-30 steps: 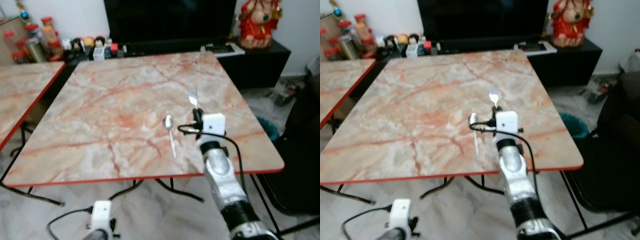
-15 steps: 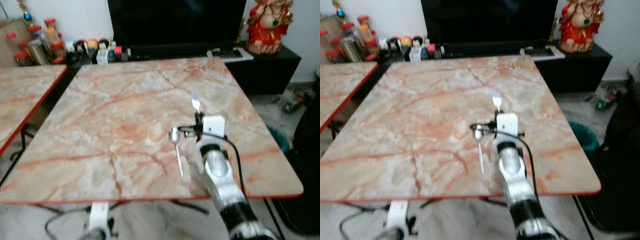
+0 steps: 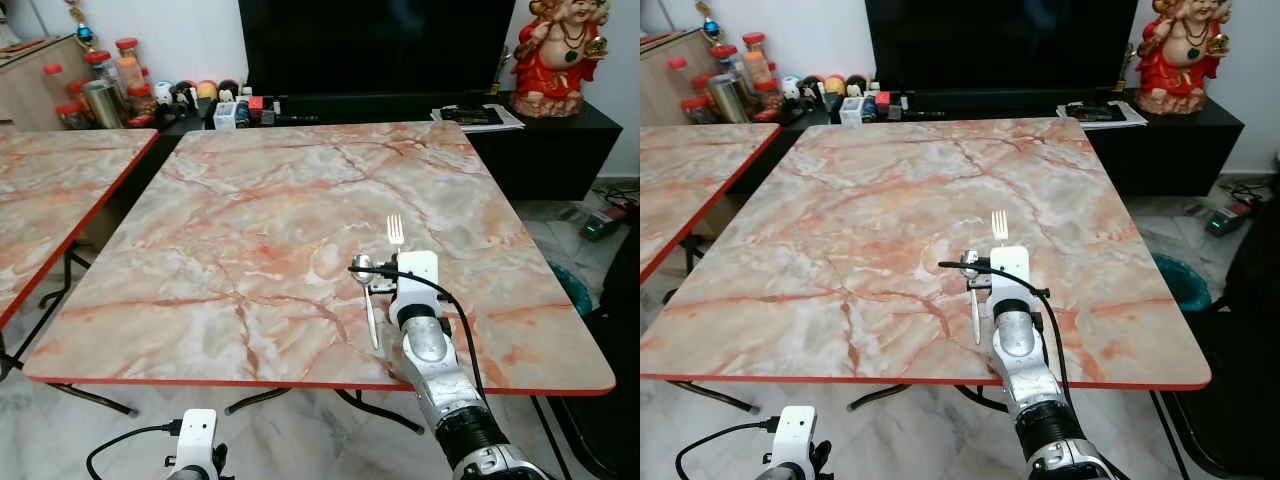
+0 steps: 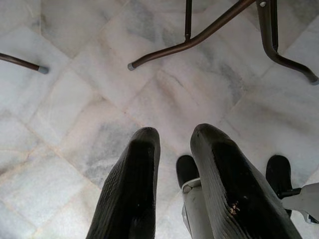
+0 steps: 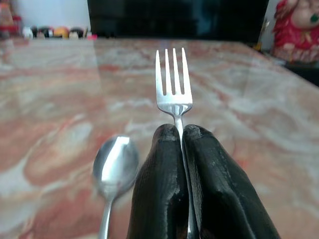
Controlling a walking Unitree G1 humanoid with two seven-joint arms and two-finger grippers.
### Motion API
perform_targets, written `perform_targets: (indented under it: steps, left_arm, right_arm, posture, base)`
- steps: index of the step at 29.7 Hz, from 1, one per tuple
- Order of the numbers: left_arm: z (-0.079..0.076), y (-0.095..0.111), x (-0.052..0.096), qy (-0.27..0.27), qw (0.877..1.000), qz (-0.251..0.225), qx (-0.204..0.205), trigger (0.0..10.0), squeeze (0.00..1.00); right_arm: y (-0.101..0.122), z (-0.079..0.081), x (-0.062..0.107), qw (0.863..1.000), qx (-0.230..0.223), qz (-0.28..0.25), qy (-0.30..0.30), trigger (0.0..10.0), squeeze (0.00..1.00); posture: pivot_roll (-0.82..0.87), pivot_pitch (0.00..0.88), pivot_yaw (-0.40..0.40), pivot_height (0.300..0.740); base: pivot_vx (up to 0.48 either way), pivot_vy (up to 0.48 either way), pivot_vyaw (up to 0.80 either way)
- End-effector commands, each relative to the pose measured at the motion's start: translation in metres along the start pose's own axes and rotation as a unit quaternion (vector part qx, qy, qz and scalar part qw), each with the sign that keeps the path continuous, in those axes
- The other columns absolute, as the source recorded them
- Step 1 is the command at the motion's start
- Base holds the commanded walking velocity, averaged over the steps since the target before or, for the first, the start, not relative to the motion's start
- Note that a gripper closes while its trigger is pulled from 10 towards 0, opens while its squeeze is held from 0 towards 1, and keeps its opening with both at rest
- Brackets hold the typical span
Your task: Setting the table
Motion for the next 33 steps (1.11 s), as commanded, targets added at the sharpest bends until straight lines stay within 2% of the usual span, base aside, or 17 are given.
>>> perform_targets:
  steps: [1, 12, 17, 20, 33]
  left_arm:
    - [0.003, -0.003, 0.001, 0.001, 1.0, 0.003, -0.001, 10.0, 0.0]
    - [0.004, -0.009, 0.003, -0.002, 1.0, 0.007, -0.003, 10.0, 0.0]
    - [0.004, -0.008, 0.003, -0.003, 1.0, 0.006, -0.004, 10.0, 0.0]
    - [0.004, -0.006, 0.002, -0.005, 1.0, 0.004, -0.005, 10.0, 0.0]
    - [-0.001, -0.004, 0.001, -0.011, 1.0, 0.004, -0.006, 10.0, 0.0]
  right_arm:
    - [-0.002, 0.003, 0.0, 1.0, 0.007, 0.008, 0.001, 10.0, 0.0]
    - [-0.026, -0.003, 0.01, 0.999, 0.013, 0.037, 0.0, 10.0, 0.0]
    - [-0.031, -0.004, 0.013, 0.999, 0.018, 0.032, 0.008, 10.0, 0.0]
    - [-0.034, -0.011, 0.014, 0.999, 0.018, 0.039, -0.004, 10.0, 0.0]
    - [-0.041, -0.014, 0.013, 0.998, 0.026, 0.054, -0.003, 10.0, 0.0]
  posture:
    - [0.01, 0.0, 0.055, 0.74]
    - [0.01, 0.0, 0.06, 0.74]
    - [0.02, 0.0, 0.06, 0.74]
    - [0.01, 0.0, 0.063, 0.74]
    - [0.01, 0.0, 0.062, 0.74]
  base:
    - [0.0, 0.0, 0.0]
    - [0.0, 0.0, 0.0]
    - [0.0, 0.0, 0.0]
    - [0.0, 0.0, 0.0]
    - [0.0, 0.0, 0.0]
Point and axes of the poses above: a point about 5 cm out from each wrist's last joint towards the gripper, its own x axis pointing back from the gripper into the wrist, its own y axis along the axis of the wrist's last joint, z = x × y, the point moved 4 cm from there along -x, pointing out of the wrist towards the gripper, and after that the axes turned 1 degree about -x, right-handed, at the moved point
